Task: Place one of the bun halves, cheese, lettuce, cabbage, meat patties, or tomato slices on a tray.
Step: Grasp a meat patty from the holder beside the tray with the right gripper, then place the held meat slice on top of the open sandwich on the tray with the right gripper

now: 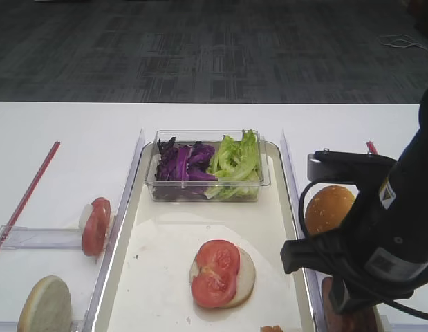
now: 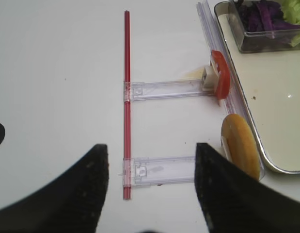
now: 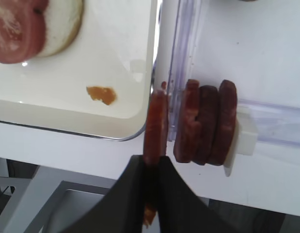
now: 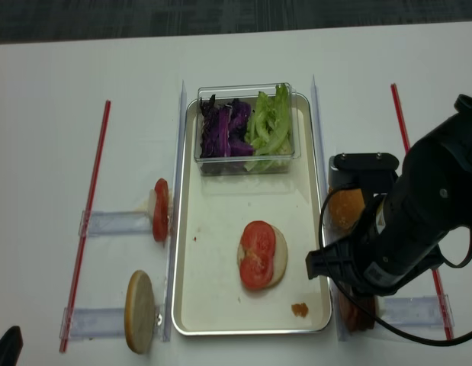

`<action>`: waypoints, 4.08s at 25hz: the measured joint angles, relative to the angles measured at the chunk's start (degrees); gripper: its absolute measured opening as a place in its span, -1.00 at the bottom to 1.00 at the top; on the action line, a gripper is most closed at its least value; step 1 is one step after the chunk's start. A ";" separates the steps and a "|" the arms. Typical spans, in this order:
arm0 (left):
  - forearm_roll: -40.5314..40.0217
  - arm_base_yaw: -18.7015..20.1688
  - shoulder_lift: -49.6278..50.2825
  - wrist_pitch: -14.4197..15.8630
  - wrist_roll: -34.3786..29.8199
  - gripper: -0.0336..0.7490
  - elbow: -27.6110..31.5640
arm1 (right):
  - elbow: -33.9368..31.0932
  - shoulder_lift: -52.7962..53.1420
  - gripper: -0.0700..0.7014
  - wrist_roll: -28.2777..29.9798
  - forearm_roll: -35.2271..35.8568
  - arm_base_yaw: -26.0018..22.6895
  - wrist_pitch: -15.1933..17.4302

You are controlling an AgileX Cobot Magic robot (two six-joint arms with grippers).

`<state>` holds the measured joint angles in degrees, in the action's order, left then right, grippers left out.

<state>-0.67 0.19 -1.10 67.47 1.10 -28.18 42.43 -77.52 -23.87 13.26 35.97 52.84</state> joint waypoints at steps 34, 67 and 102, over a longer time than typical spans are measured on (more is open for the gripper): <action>0.00 0.00 0.00 0.00 0.00 0.13 0.00 | 0.00 2.91 -0.63 2.84 4.21 0.00 -8.47; 0.00 0.00 0.00 0.00 0.00 0.13 0.00 | 0.00 -3.30 -0.64 33.31 31.12 -10.40 -8.03; 0.00 0.00 0.00 0.00 0.00 0.13 0.00 | 0.00 -15.59 -0.64 63.56 58.42 -10.40 -7.10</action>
<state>-0.67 0.19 -1.10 67.47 1.10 -28.18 42.43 -93.11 39.69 71.68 25.57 45.74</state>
